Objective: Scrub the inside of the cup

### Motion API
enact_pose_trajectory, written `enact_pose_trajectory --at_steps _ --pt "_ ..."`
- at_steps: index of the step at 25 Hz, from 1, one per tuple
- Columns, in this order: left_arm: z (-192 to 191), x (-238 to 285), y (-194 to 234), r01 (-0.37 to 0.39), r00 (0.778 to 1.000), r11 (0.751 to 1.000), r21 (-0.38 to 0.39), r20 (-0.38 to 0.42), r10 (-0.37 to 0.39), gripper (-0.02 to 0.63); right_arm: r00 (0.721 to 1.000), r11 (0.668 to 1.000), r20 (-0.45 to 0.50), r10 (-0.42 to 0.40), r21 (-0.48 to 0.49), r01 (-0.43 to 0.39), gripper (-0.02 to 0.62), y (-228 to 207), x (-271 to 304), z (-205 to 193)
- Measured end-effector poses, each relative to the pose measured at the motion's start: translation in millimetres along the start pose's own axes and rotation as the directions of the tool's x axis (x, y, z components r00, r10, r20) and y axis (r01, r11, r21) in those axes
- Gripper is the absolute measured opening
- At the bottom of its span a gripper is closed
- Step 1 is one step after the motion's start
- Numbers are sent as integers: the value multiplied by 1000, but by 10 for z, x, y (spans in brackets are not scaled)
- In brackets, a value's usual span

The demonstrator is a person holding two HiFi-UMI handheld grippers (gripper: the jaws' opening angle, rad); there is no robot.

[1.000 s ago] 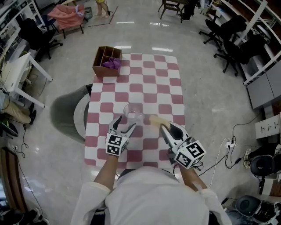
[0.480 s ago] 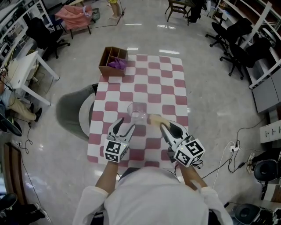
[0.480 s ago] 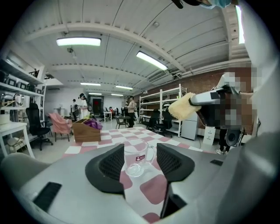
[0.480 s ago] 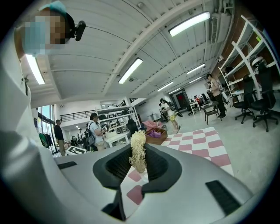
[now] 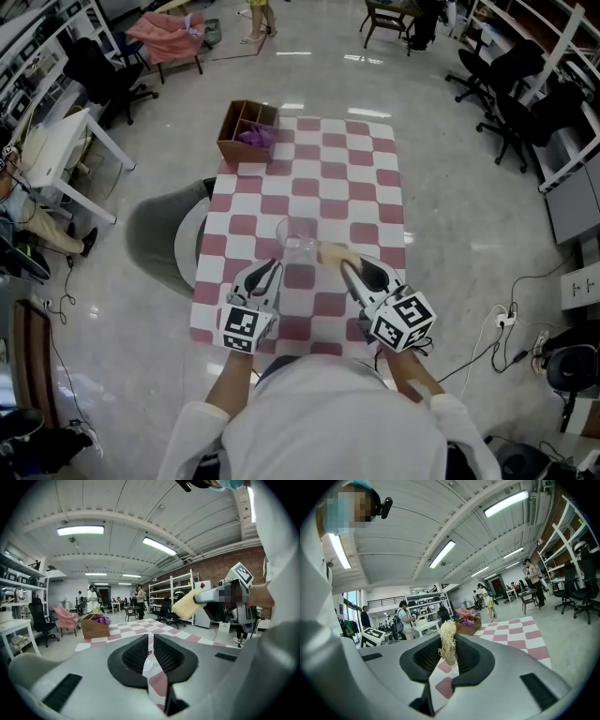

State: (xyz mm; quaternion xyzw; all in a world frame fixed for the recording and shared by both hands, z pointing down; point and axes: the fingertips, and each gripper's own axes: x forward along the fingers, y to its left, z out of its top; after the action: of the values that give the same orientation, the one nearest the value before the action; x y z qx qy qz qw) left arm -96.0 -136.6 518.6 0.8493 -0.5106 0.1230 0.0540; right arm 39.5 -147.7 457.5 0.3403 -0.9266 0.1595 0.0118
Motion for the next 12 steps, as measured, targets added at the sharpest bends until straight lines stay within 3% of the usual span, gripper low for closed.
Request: enact_pose_trajectory --at_steps 12 --pt "306 -217 -54 -16 997 999 29 82 13 32 999 999 -40 8 -50 -10 85 28 43 -109"
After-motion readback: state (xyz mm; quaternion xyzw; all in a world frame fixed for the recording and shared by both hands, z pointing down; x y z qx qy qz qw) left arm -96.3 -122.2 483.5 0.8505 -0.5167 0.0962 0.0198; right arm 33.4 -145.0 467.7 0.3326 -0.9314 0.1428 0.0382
